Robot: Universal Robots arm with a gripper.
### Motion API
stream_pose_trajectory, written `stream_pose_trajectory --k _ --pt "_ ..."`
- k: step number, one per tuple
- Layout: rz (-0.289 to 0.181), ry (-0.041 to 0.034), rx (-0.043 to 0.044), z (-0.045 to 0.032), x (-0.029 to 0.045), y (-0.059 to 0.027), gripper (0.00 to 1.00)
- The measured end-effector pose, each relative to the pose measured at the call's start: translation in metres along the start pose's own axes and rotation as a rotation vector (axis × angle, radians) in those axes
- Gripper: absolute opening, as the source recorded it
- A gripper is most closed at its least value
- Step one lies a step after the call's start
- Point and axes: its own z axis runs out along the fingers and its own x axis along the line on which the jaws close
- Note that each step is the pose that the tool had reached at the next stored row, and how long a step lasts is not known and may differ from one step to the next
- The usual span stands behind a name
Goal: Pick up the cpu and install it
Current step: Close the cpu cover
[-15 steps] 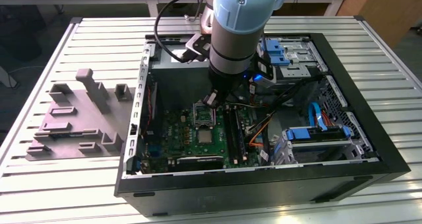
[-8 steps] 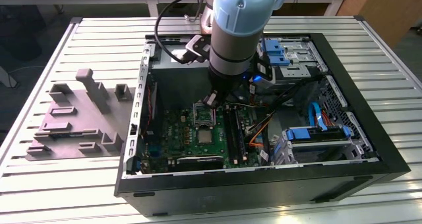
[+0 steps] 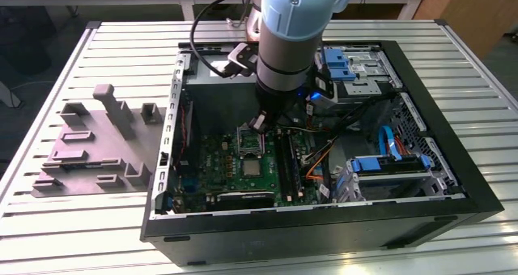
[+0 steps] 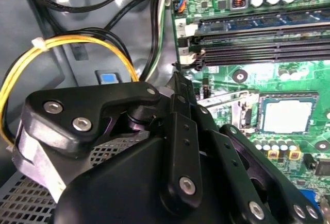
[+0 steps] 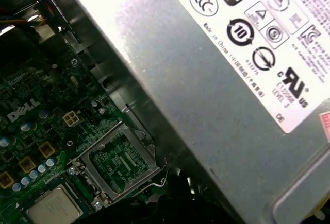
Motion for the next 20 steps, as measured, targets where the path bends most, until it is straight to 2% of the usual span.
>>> stream_pose_trajectory --k 2,4,12,20 --pt "0.000 0.0100 0.0071 0.0002 -0.0006 0.0008 0.11" --pt "0.001 0.0160 0.0111 0.0000 -0.0011 0.0017 0.11" --pt "0.002 0.0332 0.0234 -0.0053 -0.0020 0.0048 0.11" --pt "0.002 0.0484 0.0348 -0.0145 -0.0031 0.0071 0.11"
